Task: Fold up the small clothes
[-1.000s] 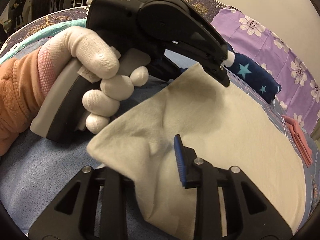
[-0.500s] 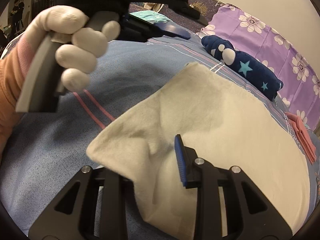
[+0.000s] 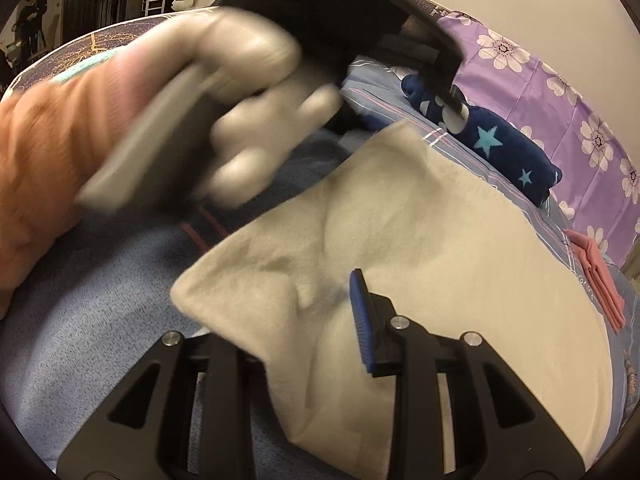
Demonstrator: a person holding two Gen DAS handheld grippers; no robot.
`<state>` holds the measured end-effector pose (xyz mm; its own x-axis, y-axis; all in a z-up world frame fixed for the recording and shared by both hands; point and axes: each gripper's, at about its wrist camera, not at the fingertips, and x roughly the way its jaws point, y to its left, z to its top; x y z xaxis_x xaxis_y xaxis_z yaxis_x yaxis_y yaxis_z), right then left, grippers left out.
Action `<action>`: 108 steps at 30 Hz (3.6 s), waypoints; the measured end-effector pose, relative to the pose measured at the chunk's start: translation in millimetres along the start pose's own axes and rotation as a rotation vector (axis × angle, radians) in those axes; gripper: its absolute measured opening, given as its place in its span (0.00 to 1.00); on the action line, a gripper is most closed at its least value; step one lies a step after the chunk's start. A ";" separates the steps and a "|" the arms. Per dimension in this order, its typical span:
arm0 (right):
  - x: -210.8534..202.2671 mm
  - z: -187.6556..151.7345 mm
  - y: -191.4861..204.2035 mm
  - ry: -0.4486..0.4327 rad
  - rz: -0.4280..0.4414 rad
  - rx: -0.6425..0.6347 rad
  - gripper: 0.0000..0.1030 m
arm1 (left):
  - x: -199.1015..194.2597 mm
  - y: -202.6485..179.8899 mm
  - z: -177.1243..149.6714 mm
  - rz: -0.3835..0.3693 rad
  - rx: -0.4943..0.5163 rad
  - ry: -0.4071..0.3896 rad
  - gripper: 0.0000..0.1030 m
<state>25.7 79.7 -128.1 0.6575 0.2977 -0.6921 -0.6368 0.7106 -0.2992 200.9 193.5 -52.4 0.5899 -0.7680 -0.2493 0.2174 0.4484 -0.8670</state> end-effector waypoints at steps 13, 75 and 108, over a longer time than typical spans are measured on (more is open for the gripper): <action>-1.0 0.1 -3.0 0.000 0.015 0.013 0.29 | -42.8 1.8 -22.8 0.256 0.115 0.039 0.47; 6.6 141.6 -123.8 -0.023 0.193 0.196 0.29 | -22.5 28.1 -60.0 0.089 0.103 0.116 0.35; 2.9 4.4 46.1 0.038 -0.231 -0.265 0.04 | 7.7 29.0 -37.2 0.225 0.061 0.126 0.16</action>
<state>0.0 116.1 -141.1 0.7842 0.1208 -0.6087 -0.5587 0.5645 -0.6076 182.8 183.6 -95.5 0.5278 -0.6950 -0.4882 0.1400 0.6381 -0.7571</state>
